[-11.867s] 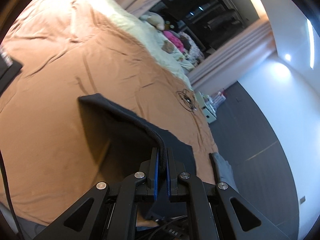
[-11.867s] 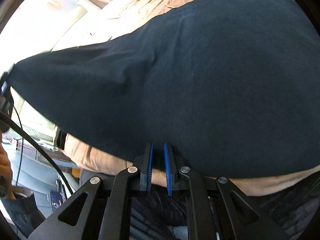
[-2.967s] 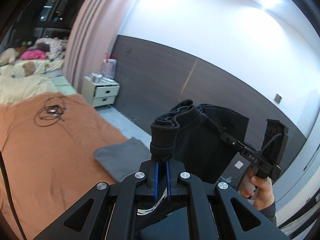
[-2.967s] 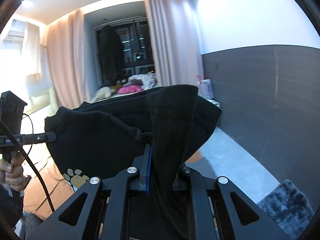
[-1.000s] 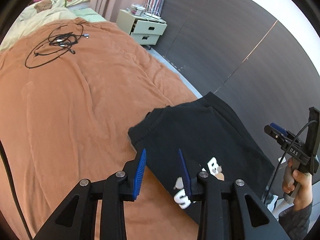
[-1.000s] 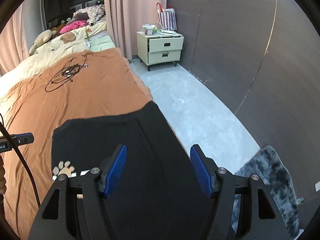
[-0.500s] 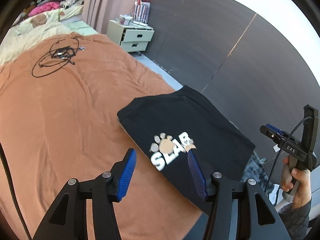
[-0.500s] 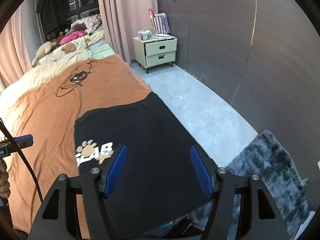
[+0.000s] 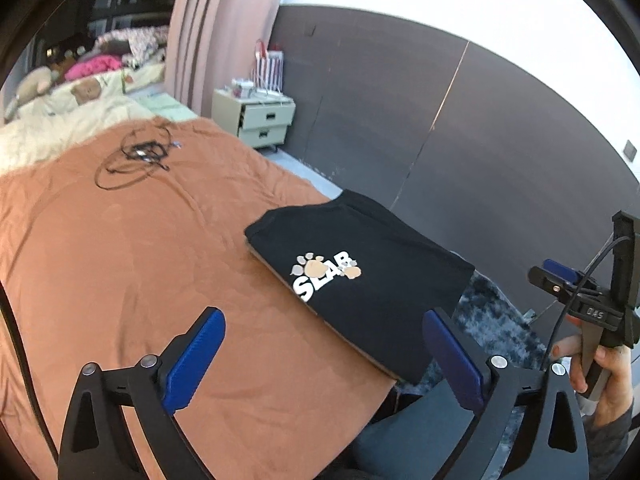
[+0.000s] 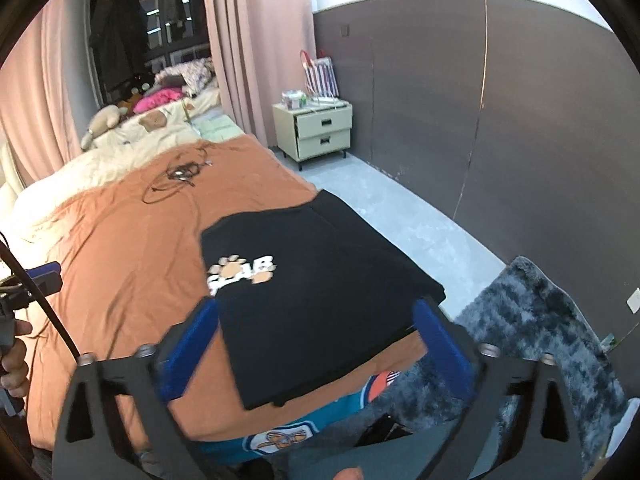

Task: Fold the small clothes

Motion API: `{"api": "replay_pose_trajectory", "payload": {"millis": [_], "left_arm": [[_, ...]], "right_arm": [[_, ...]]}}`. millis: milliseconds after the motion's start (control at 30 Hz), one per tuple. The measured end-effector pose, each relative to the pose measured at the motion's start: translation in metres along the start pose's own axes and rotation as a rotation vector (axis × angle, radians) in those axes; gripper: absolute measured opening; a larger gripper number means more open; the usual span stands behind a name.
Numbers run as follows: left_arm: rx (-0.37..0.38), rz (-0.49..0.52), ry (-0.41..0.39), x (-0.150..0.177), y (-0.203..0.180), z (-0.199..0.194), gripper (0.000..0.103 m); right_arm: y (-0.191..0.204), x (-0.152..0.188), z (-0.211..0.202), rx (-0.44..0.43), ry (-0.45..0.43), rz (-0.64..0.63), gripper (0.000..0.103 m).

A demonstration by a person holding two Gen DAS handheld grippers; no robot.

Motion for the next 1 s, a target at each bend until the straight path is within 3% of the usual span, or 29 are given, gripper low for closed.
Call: {"api": "replay_pose_trajectory", "payload": {"millis": [200,500,1000], "left_arm": [[-0.046,0.030,-0.067,0.045,0.008,-0.054,0.103],[-0.119,0.020,-0.146,0.122,0.033,-0.127,0.103],[-0.254,-0.051,-0.248,0.256,0.046,-0.215,0.103]], "right_arm": [[0.029,0.046,-0.029,-0.033,-0.056,-0.005,0.103],[0.057,0.111,-0.051,-0.084,-0.071,-0.019,0.103],[0.073,0.183,-0.077,-0.188,-0.124,-0.058,0.103]]}}
Point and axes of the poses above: each gripper's, at about its wrist camera, not at the fingertips, and z roughly the way its jaws point, y to its left, x to its underside, the point moved 6 cm from there along z, roughly the way its jaws point, and after that the axes turned 14 degrees about y, right-handed, at the moved point
